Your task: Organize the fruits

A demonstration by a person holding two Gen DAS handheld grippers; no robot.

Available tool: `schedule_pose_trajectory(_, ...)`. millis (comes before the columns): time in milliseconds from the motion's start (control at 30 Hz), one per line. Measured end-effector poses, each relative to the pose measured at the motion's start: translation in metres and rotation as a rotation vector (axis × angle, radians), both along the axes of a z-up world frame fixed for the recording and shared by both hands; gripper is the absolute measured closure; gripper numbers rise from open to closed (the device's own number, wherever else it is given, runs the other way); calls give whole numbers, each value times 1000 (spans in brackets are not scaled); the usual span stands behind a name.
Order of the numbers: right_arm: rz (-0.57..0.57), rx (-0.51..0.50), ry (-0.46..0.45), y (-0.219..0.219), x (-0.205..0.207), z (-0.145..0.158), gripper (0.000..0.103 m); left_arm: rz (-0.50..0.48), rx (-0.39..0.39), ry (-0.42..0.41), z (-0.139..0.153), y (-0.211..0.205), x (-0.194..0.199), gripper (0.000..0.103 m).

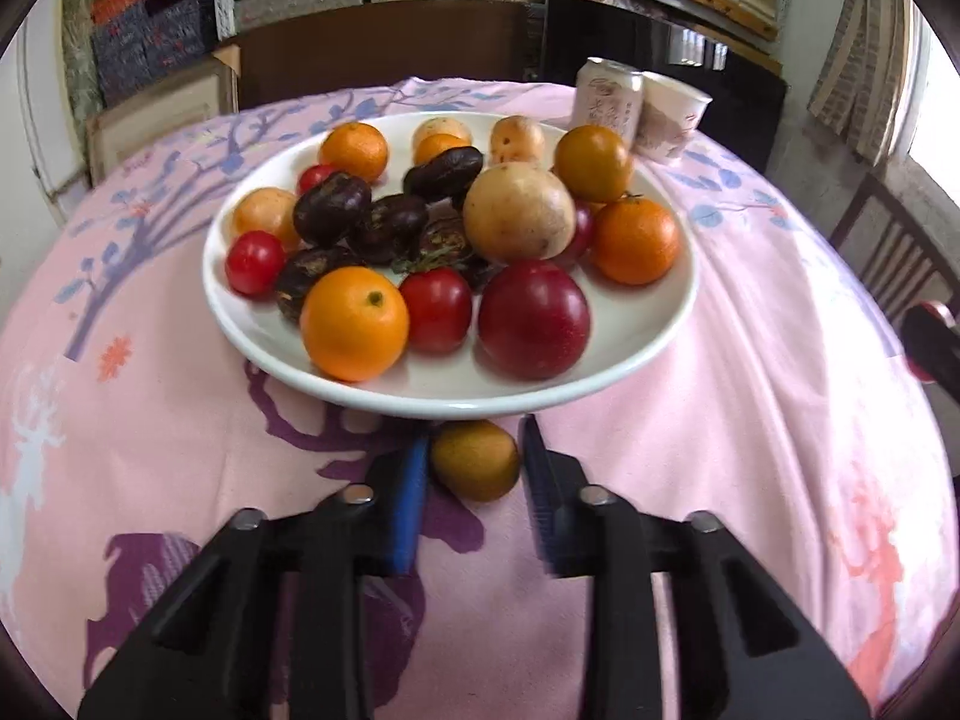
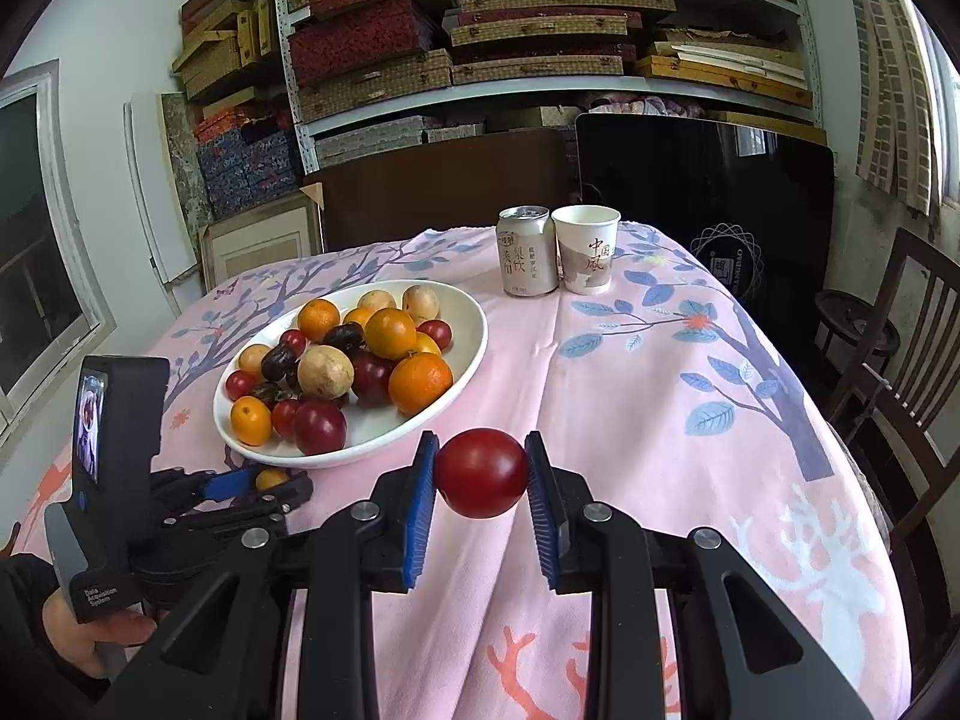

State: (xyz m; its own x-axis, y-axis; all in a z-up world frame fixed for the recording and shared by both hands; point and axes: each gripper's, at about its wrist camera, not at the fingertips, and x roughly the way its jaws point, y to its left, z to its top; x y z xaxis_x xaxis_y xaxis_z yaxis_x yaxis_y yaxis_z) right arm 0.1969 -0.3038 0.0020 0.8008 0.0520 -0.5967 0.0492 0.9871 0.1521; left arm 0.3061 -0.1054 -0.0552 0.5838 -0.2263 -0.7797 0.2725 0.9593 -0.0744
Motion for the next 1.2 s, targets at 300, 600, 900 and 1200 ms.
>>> schedule_pose_trajectory(300,-3,9,7,-2,1,0,74,-71,-109,28,-1,8,-11,75)
schedule_pose_trajectory(600,10,17,41,-2,7,-8,74,-81,-112,0,13,26,-32,75)
schedule_pose_trajectory(900,23,33,84,-1,13,-19,74,44,56,-307,54,49,-70,71)
schedule_pose_trajectory(1200,5,9,72,-5,8,-18,73,43,-131,-300,63,98,-71,77)
